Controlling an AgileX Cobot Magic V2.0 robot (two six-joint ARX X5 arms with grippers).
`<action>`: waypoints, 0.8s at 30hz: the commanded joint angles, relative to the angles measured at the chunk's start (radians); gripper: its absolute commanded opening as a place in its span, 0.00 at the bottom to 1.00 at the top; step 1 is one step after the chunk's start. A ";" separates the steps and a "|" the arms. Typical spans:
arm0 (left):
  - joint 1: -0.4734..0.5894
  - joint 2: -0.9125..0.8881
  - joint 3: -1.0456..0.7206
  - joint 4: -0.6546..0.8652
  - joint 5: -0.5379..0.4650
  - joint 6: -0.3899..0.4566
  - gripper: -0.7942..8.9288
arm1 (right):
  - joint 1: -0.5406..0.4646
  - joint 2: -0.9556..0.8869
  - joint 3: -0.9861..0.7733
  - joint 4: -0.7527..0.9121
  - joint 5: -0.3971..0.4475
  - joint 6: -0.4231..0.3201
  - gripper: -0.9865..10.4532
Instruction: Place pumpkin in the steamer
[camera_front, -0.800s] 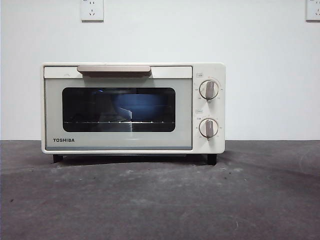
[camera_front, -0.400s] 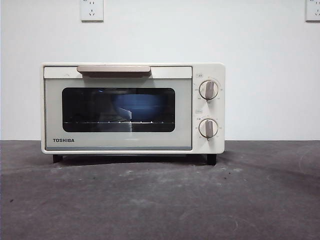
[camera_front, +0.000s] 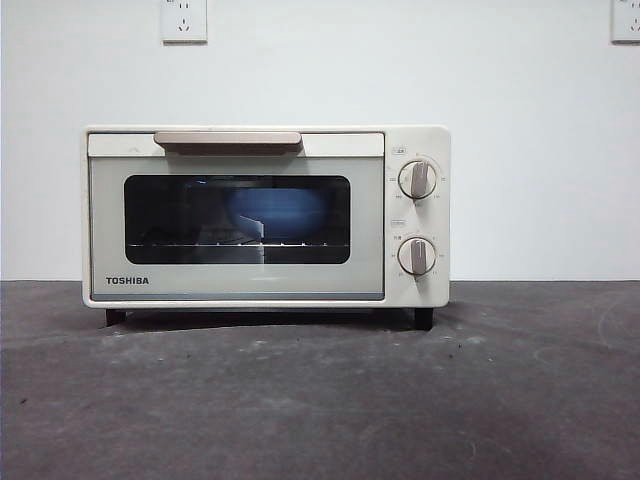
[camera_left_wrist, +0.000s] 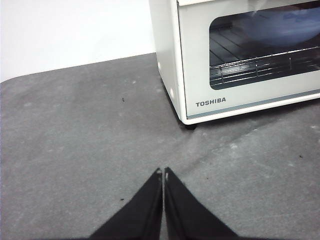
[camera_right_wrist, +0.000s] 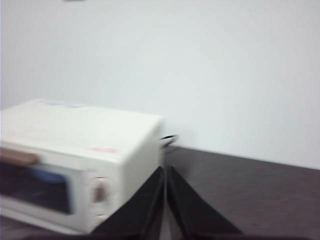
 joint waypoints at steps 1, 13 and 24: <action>-0.001 -0.001 -0.016 -0.003 -0.001 -0.002 0.10 | -0.078 -0.072 -0.117 0.074 0.001 -0.032 0.09; -0.001 -0.001 -0.016 -0.003 -0.001 -0.002 0.10 | -0.130 -0.330 -0.460 0.115 0.004 -0.040 0.09; -0.001 -0.001 -0.016 -0.003 -0.001 -0.002 0.10 | -0.055 -0.366 -0.540 0.117 0.004 -0.035 0.09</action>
